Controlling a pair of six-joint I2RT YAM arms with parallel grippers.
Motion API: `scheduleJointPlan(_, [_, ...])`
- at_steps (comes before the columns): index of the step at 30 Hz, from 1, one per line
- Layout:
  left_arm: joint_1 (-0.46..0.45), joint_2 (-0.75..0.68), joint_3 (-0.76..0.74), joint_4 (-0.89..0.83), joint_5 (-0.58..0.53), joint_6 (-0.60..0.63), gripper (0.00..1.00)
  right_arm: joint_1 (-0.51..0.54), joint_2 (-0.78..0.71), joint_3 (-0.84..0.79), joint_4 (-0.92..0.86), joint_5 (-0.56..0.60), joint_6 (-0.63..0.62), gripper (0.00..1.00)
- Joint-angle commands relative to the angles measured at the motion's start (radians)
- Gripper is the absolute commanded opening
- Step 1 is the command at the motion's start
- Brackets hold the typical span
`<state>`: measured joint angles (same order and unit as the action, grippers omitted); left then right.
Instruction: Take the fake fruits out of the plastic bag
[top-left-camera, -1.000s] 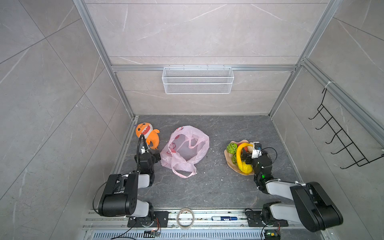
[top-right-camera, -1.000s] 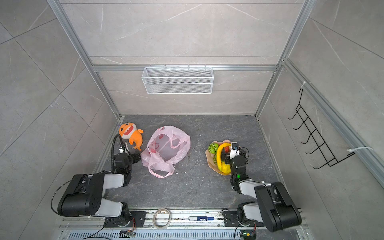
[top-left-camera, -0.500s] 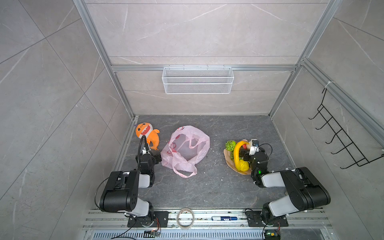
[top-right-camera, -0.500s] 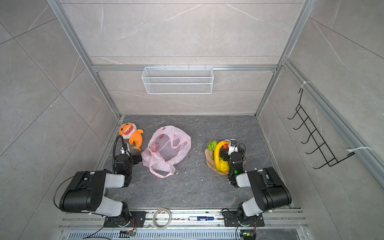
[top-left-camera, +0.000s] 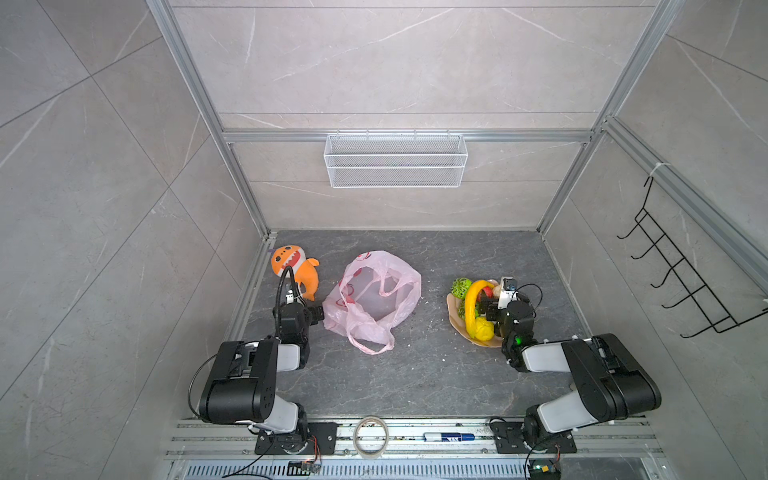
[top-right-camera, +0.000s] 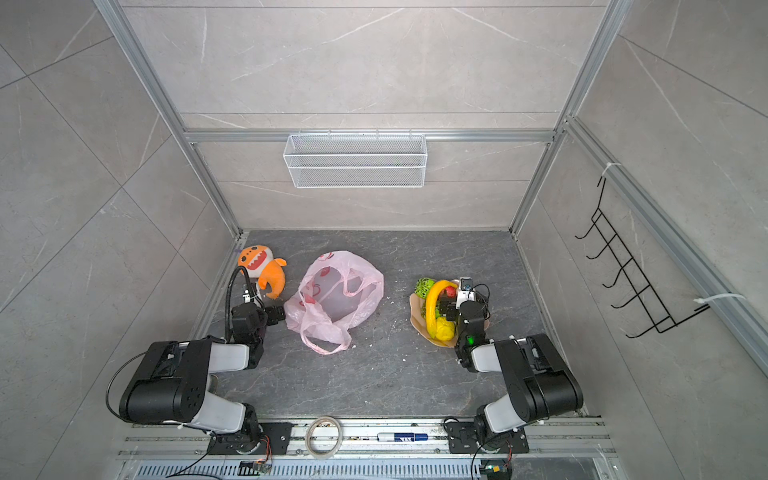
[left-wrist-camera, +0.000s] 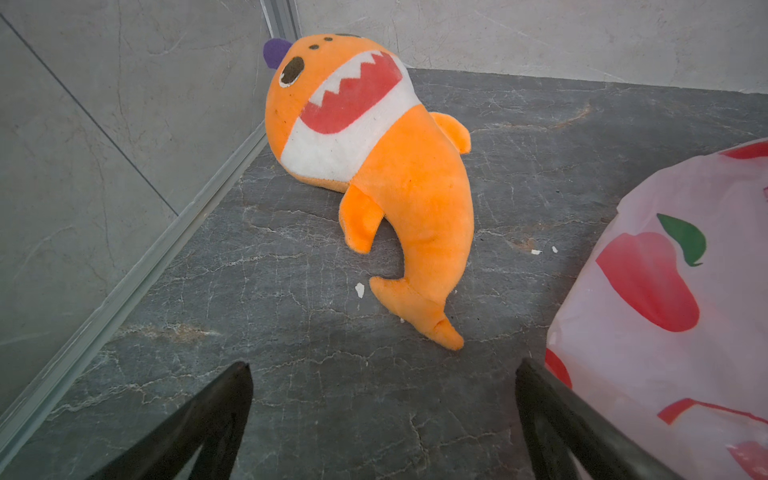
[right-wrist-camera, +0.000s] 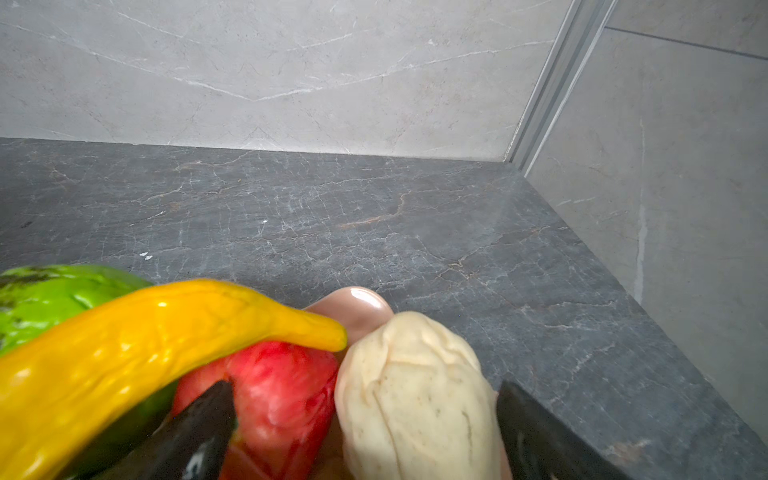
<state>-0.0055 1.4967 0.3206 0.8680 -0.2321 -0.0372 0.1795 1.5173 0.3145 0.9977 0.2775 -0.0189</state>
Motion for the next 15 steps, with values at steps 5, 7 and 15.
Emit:
scheduleJointPlan(5, [0.007,0.008,0.021,0.023,0.007,0.022,1.0,0.003,0.006,0.015,-0.05,0.013,0.009,0.99])
scheduleJointPlan(7, [0.006,0.007,0.021,0.021,0.01,0.023,1.0,0.003,0.007,0.015,-0.052,0.012,0.009,0.99])
scheduleJointPlan(15, [0.006,0.008,0.021,0.02,0.01,0.022,1.0,-0.037,0.002,0.033,-0.096,-0.065,0.023,0.99])
